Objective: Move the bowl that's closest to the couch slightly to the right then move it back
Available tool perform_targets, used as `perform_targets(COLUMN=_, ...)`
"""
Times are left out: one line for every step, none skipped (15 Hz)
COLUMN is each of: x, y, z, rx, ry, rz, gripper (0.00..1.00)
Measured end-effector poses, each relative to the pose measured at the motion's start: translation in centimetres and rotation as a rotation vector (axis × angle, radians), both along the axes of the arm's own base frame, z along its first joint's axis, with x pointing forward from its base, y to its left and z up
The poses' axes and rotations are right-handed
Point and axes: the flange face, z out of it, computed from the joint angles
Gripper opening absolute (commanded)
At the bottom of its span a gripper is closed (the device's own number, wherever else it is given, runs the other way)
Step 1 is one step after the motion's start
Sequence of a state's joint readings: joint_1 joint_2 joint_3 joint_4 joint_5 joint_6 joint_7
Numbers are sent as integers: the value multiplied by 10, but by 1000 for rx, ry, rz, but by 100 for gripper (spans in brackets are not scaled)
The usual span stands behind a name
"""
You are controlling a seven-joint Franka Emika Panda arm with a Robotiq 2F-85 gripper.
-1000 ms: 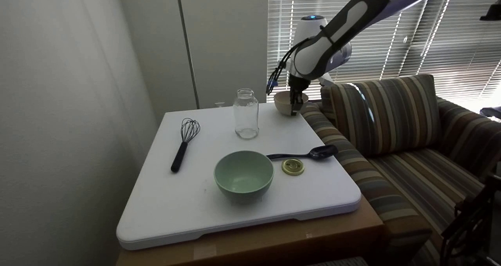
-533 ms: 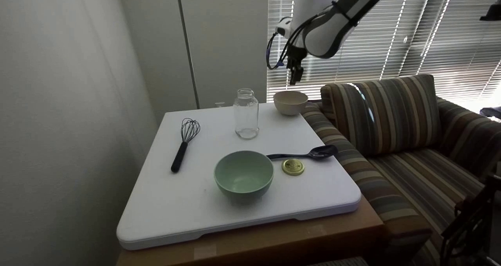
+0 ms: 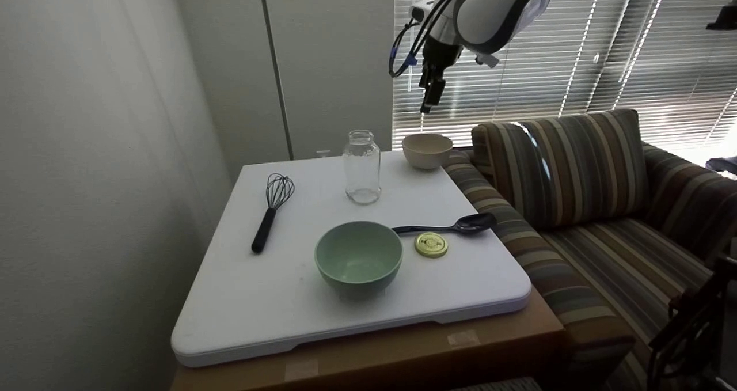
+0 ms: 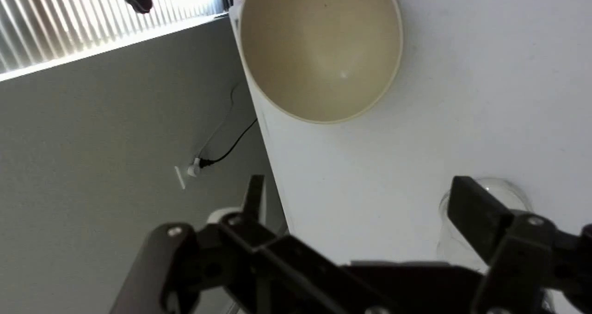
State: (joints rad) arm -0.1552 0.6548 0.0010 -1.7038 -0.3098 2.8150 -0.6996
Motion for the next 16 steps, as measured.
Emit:
perform_targets(x=-2, y=1, z=-6, rx=21, ry=10, rz=-12, gripper=100)
perform_targets(x=-4, y=1, z=-11, rx=30, ry=21, rz=-19, gripper=100)
perform_targets(x=-5, y=1, z=-13, rx=32, ry=26, rz=-25, gripper=100)
perform_targets(x=-5, y=0, z=-13, rx=32, ry=28, rz=-27, gripper=100)
perform_targets(x=-5, y=0, z=-13, rx=33, ry=29, rz=-28, gripper=100)
perform_targets(x=-5, y=-1, z=-13, rx=33, ry=29, rz=-28, gripper=100)
perform_targets(x=-5, y=-1, z=-13, rx=33, ry=30, rz=-28, gripper=100)
perform_targets(x=-5, y=-1, z=-13, rx=33, ry=30, rz=-28, gripper=100)
perform_targets(x=-5, y=-1, z=-13, rx=33, ry=31, rz=-28, gripper=100)
perform_targets(x=-5, y=0, z=-14, rx=32, ry=31, rz=-26, gripper=100)
perform_targets(x=-5, y=2, z=-14, rx=31, ry=33, rz=-19, gripper=100)
perform_targets(x=-5, y=4, z=-15, rx=27, ry=40, rz=-5, gripper=100)
perform_targets(x=-4, y=7, z=-16, rx=23, ry=51, rz=11, gripper=100)
perform_targets(x=-3, y=9, z=-18, rx=22, ry=72, rz=28, gripper=100)
perform_targets(x=-2, y=10, z=-20, rx=30, ry=106, rz=48, gripper=100)
perform_targets(x=0, y=11, z=-23, rx=36, ry=152, rz=73, gripper=100)
